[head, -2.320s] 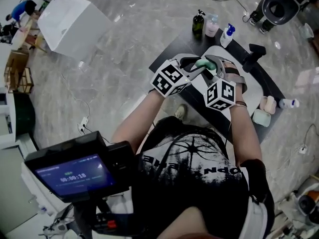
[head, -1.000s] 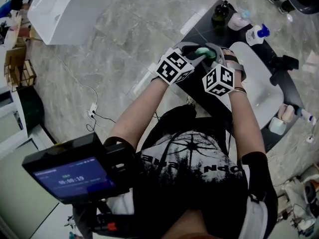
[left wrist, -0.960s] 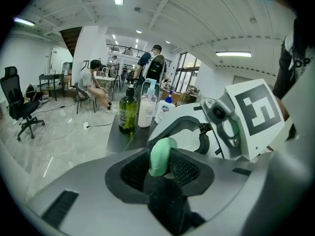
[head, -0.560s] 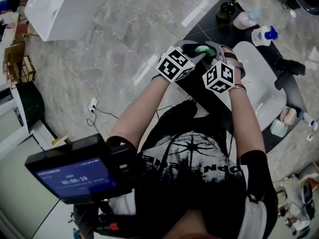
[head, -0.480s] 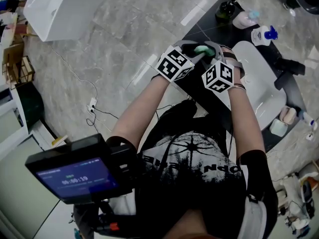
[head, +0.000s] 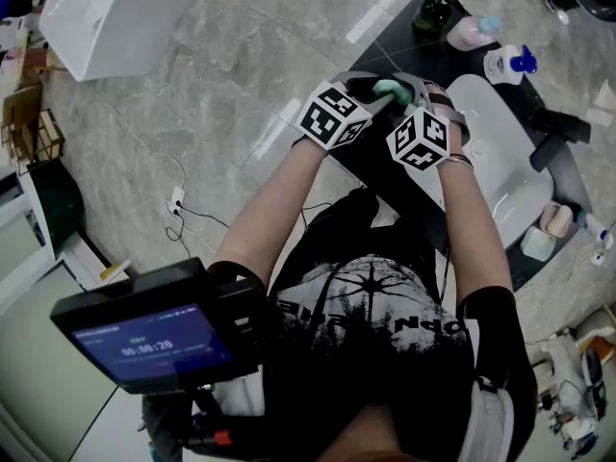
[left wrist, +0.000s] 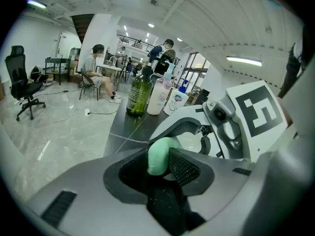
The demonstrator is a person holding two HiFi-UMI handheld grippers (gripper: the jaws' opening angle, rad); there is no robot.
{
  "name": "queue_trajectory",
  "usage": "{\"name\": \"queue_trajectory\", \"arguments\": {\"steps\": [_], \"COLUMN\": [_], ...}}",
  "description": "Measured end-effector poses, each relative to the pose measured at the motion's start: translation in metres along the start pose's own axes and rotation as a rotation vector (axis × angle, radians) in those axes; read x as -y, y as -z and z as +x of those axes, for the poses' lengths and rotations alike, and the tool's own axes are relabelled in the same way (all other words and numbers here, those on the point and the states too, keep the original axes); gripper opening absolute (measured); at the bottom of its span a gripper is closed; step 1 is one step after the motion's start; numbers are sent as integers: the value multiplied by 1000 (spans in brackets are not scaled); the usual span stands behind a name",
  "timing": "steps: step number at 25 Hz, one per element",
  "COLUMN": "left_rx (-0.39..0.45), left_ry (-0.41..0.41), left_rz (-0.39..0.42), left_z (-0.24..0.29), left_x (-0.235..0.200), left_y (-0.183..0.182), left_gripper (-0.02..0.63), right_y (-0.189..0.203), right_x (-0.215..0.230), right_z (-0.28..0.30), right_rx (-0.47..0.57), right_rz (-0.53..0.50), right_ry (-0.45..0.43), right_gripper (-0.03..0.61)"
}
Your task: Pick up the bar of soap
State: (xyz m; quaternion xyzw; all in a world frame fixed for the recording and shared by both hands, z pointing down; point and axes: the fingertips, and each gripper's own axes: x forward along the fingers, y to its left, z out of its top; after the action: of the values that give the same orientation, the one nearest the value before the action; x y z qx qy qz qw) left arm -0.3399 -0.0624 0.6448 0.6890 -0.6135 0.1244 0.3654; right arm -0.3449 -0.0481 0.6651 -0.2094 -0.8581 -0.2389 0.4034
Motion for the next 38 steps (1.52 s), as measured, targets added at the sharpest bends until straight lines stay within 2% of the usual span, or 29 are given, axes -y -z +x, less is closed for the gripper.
{"name": "queue_trajectory", "arguments": {"steps": [10,20,25,33,38], "left_rx": [19,44,76,97,107], "left_ry": [-32,-101,-115,-138,-133], "left_rz": [-19,-10,-31,-12,4], "left_z": [0,-7,-14,-19,-24], "left_x": [-6,-18,-22,-18,-9], "left_y": [-2,-7,-9,-16,-19], "left_gripper": [151,241,245,245,242], "right_y": [-2,-1,2,-4,-5], "right_x": [5,9,9,16,26], "right_z": [-1,-1,0,-13,-29], "right_rx": [2,4,-8,21,52], "right_rz": [42,61,54,49,109], "right_ry": [19,39,48,86,146], "right_gripper": [249,267,268,268,267]}}
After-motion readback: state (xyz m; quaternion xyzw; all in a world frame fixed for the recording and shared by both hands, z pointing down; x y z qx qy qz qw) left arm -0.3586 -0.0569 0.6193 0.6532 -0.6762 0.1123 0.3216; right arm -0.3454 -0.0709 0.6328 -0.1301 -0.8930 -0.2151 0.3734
